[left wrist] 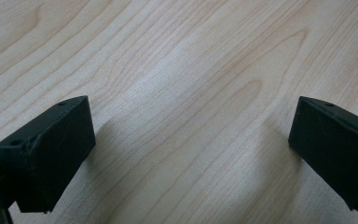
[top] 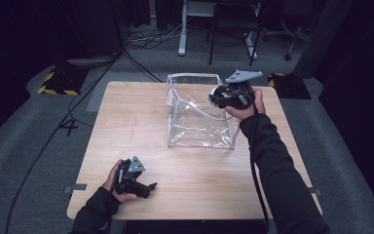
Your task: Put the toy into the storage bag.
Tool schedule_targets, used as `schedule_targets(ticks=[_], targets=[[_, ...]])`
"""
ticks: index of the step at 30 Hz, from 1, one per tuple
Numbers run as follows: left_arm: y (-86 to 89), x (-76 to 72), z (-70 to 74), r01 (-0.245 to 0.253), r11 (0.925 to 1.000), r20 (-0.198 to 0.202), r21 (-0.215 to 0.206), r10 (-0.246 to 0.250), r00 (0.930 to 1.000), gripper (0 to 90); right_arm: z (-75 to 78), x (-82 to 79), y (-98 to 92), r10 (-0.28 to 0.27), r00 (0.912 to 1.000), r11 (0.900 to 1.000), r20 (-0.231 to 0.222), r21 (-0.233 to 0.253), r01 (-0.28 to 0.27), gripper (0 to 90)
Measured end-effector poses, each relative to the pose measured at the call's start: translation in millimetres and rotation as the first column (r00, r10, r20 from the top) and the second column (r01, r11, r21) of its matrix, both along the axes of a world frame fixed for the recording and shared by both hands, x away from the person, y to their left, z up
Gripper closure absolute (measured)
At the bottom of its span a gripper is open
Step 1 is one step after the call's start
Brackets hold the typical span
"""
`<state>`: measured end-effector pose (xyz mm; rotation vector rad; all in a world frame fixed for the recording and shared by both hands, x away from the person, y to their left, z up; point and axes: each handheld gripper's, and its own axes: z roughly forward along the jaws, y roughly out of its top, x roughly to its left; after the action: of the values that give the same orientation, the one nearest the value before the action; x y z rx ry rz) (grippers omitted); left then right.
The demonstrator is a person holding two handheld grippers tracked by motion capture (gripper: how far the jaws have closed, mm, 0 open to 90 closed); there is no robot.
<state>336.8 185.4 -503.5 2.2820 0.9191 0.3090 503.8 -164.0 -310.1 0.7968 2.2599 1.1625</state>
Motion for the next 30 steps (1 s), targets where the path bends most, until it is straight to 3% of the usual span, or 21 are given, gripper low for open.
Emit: schedule_targets(ticks=[8, 14, 30], targets=[[0.0, 0.0, 0.1, 0.001, 1.0, -0.001, 0.0, -0.001, 1.0, 0.6, -8.2, 0.9, -0.7, -0.006, 0.9998, 0.999, -0.017, -0.034, 0.006, 46.9], [0.0, 0.0, 0.1, 0.0, 1.0, 0.0, 0.0, 0.0, 1.0, 0.6, -13.9, 2.0, -5.5, -0.019, 0.9982, 0.998, -0.056, -0.057, 0.016, 46.8], [0.0, 0.0, 0.1, 0.001, 1.0, -0.001, 0.0, -0.001, 1.0, 0.6, -15.2, 5.4, -2.7, -0.035, 0.994, 0.994, -0.103, -0.108, 0.024, 46.8]])
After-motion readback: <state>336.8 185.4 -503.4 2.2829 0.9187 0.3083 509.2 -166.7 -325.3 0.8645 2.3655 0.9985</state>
